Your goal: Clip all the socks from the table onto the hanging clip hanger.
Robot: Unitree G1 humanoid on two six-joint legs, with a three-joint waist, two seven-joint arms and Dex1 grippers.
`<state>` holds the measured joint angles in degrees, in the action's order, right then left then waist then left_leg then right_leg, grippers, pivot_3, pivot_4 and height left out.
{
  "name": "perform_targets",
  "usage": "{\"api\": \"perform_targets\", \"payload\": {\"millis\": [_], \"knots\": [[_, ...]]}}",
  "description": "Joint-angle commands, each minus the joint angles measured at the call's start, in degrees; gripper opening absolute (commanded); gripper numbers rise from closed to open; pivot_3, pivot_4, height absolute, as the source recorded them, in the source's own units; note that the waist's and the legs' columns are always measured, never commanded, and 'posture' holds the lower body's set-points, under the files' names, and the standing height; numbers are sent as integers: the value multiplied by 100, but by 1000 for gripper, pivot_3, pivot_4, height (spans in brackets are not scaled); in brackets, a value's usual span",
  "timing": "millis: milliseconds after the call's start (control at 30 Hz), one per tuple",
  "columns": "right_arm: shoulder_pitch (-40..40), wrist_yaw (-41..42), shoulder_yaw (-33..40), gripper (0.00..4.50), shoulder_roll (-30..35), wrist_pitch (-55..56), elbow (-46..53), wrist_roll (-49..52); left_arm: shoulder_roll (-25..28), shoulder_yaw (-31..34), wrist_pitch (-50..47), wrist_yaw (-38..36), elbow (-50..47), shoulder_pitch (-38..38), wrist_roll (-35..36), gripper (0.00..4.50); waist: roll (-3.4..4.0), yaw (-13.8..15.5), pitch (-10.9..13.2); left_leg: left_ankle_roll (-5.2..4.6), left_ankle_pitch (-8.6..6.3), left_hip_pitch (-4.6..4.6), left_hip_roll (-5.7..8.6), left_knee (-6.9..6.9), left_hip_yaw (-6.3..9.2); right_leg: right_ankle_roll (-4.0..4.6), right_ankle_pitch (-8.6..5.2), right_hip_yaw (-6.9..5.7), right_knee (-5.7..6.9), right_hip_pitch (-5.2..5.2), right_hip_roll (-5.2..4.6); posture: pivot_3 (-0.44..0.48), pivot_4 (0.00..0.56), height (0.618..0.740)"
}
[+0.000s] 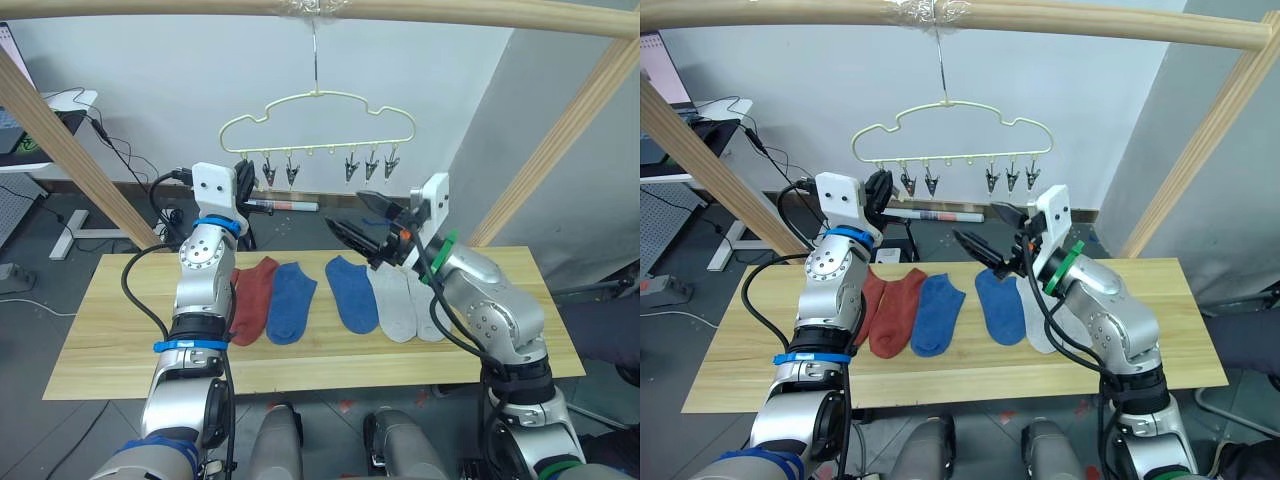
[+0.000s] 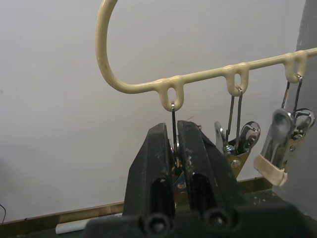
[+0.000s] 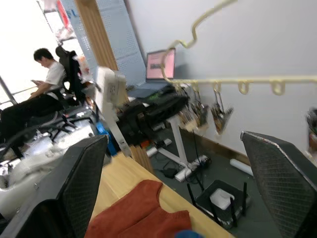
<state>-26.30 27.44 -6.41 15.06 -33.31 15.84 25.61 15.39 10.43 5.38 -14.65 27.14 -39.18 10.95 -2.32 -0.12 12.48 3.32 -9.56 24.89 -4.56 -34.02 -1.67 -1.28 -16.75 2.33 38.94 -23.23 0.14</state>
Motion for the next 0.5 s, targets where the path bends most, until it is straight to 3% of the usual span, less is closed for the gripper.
{"api": "perform_targets", "payload": {"millis": [33, 233, 500], "knots": [[291, -721, -52, 4500, 472, -123, -569, -1072, 141, -43, -190, -43, -370, 12, -64, 3, -3, 8, 2, 0, 0, 0, 1, -1, -1, -5, -2, 0, 0, 0, -3, 18, 239, 740], [480, -1018, -17, 4500, 786, 251, -1971, -1834, 196, -40, -589, -149, -868, 283, 55, 3, 4, -41, 12, 1, 1, -2, 1, 0, -7, -11, -4, 5, 1, -3, -2, 21, 237, 740], [-152, -1388, 378, 4500, 369, 750, -4071, -2036, 114, -50, -829, -61, -1274, 669, 87, 3, 12, -66, 20, 1, 1, -4, -1, -2, -10, -14, -2, 12, 2, -2, 3, 29, 239, 740]]}}
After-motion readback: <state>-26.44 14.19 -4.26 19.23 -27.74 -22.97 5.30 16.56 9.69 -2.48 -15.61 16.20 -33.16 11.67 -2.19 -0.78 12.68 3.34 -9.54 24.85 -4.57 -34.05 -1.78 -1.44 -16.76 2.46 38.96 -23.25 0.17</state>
